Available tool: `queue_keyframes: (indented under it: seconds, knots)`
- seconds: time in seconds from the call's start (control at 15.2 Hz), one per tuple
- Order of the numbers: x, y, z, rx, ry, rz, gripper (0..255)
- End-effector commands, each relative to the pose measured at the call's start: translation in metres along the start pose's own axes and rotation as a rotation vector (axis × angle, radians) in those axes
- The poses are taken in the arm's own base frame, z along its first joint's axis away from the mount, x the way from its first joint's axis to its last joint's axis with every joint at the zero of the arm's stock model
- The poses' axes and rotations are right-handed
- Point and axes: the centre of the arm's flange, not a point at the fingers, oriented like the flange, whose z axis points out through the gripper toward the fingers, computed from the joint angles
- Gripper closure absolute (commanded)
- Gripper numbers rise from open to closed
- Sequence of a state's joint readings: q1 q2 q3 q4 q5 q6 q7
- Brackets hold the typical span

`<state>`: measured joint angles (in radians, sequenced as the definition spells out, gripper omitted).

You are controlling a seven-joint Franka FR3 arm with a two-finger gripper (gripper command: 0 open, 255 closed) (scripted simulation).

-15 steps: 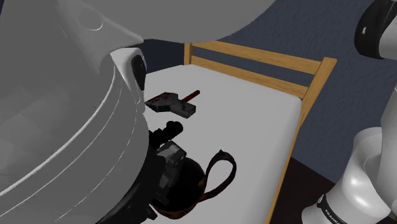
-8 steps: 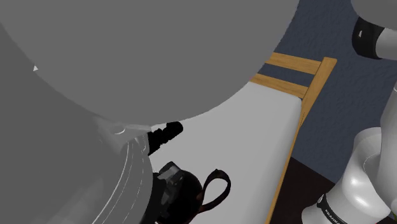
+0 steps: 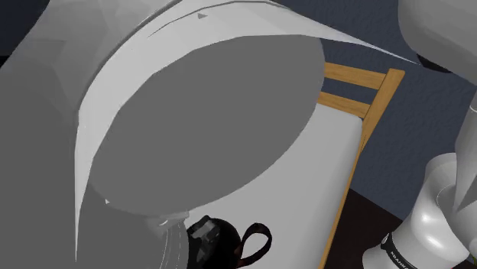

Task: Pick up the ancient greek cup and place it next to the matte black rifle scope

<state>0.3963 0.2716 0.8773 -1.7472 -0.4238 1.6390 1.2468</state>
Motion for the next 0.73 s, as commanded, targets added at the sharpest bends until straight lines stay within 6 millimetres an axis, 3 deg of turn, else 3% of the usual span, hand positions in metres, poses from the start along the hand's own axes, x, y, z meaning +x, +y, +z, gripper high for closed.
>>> queue_keyframes:
  seconds: [0.0, 0.46, 0.66]
  knots:
    - [-0.001, -0.003, 0.01, 0.001, 0.0, 0.0, 255]
    - [-0.004, -0.015, 0.043, 0.001, 0.0, 0.0, 255]
    - [-0.004, -0.015, 0.043, 0.001, 0.0, 0.0, 255]
